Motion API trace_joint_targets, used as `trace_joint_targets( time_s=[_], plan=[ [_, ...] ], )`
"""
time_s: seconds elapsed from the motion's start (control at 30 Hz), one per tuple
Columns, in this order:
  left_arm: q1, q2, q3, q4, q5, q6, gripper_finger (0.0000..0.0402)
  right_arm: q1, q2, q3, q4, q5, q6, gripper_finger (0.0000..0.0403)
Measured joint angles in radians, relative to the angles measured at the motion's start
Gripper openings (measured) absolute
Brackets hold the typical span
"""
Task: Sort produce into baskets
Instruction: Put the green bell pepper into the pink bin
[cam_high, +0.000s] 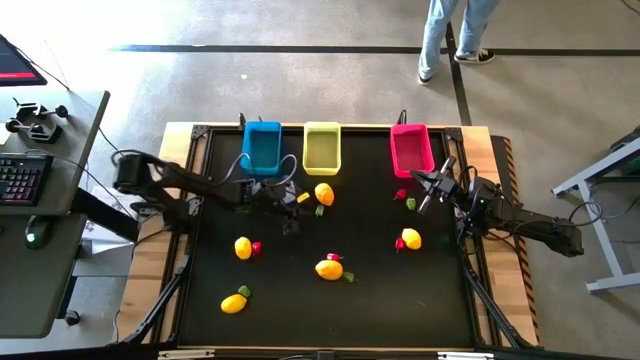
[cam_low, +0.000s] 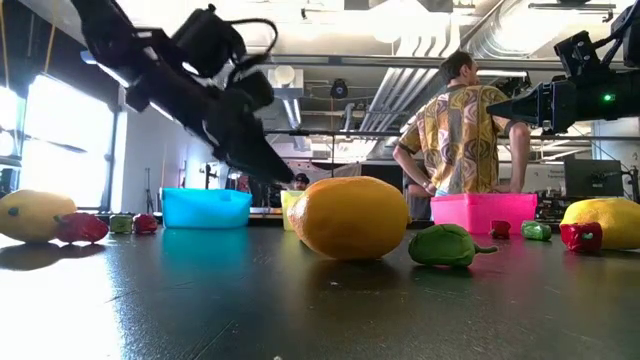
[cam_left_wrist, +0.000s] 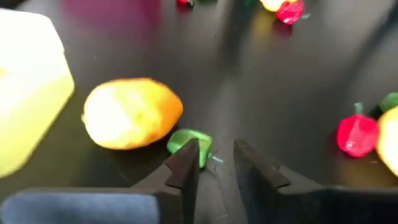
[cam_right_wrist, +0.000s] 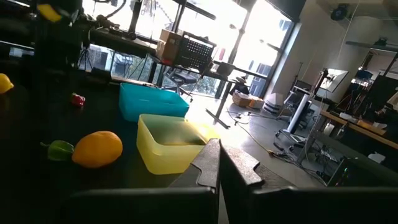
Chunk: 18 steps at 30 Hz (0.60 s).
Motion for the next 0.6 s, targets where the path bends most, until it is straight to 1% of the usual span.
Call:
trace_joint_targets(
  time_s=[0.07,0.13,0.23,0.4,0.6],
  plan=[
    [-0.011,0.038,0.001,0.029,-0.029,-0.007,0.0118,0.000,0.000,0.000,0.000,0.000,0.000,0.0000],
    [-0.021,0.069,0.015,0.020,-0.051,-0.007,0.0133,0.000,0.000,0.000,0.000,0.000,0.000,0.0000],
    [-0.037,0.109,0.045,-0.004,-0.054,-0.011,0.0147,0.000,0.000,0.000,0.000,0.000,0.000,0.0000],
    [-0.045,0.152,0.099,-0.051,-0.058,-0.085,0.0154,0.000,0.000,0.000,0.000,0.000,0.000,0.0000],
    [-0.039,0.188,0.118,-0.057,-0.151,-0.171,0.0154,0.000,0.000,0.000,0.000,0.000,0.000,0.0000]
  ],
)
